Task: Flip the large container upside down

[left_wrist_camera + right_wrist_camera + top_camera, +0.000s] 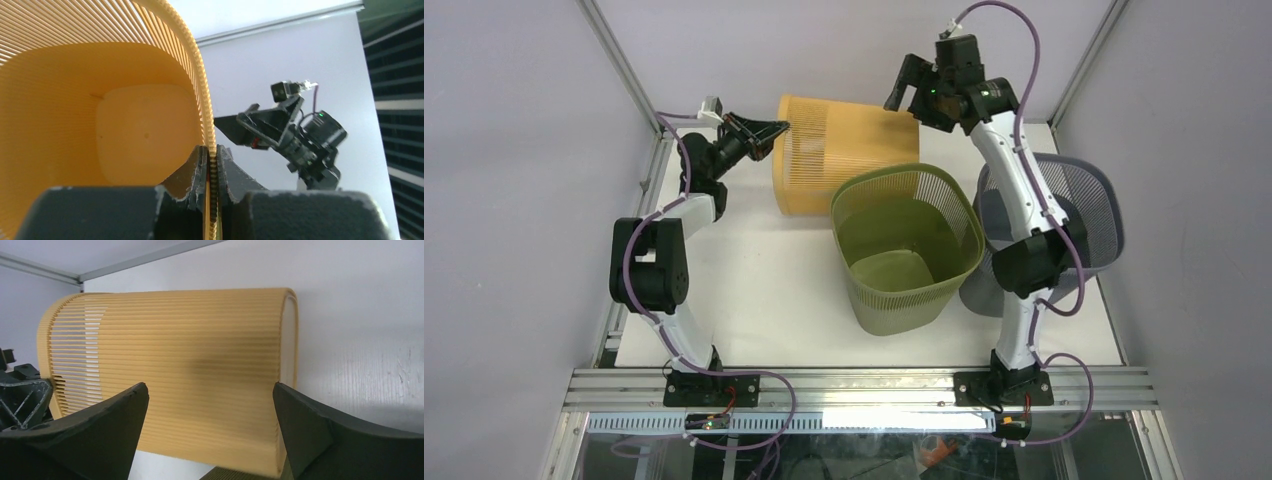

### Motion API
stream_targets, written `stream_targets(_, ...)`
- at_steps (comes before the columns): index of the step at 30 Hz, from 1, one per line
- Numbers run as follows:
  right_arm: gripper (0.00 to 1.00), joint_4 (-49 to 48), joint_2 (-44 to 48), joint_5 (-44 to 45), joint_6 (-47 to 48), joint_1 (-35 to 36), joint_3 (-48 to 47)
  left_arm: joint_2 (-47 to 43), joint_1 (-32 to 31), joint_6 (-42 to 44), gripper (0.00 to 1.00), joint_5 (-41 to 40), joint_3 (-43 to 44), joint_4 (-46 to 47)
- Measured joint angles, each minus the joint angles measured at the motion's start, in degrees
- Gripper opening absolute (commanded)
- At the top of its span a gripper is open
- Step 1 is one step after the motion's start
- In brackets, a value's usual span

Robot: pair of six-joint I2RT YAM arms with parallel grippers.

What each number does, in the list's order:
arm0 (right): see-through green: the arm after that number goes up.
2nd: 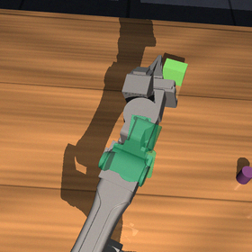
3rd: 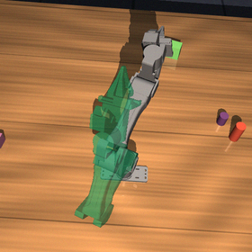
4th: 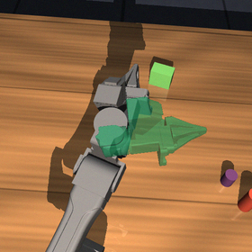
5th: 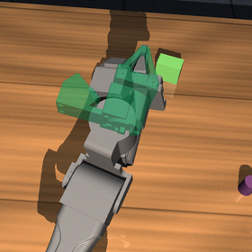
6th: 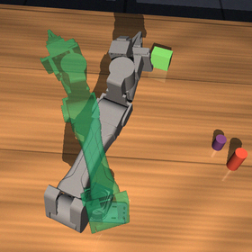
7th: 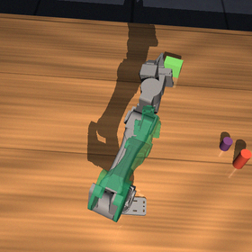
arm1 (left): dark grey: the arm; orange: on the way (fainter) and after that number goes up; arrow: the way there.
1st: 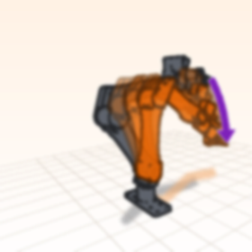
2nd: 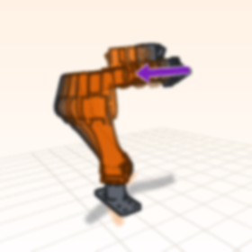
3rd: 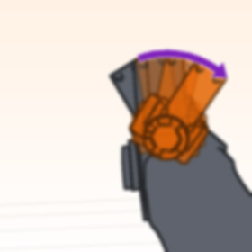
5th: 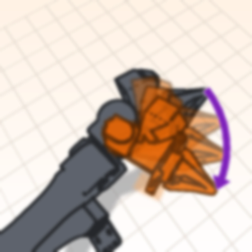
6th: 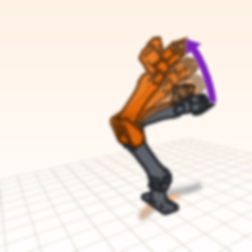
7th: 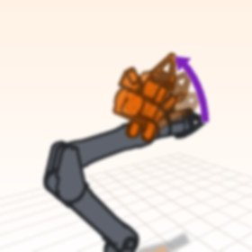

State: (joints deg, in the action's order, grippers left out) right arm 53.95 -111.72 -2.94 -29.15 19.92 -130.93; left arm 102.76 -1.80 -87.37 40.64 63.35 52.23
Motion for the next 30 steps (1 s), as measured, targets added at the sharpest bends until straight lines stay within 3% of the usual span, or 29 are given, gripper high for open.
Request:
stream_targets(5,0.99,3.9,-0.4,8.4,-2.8,5.3,1.1,0.2,0.0,4.3,0.00,-3.5,-3.1,-5.0)
stream_targets(11,0.99,3.3,12.1,14.4,-8.5,8.0,22.0,0.2,0.4,6.1,0.00,-5.6,-4.5,-6.3)
stream_targets(18,1.00,6.4,24.3,20.3,-13.7,4.7,31.3,0.2,0.3,6.7,0.00,-5.8,-4.5,-6.4)
stream_targets(24,1.00,9.4,27.5,23.3,-14.2,0.0,32.5,0.1,0.3,7.7,0.00,-5.7,-4.4,-7.0)
stream_targets(30,1.00,10.3,24.3,22.8,-12.7,1.9,30.3,0.1,0.3,9.1,0.00,-5.7,-3.3,-8.6)
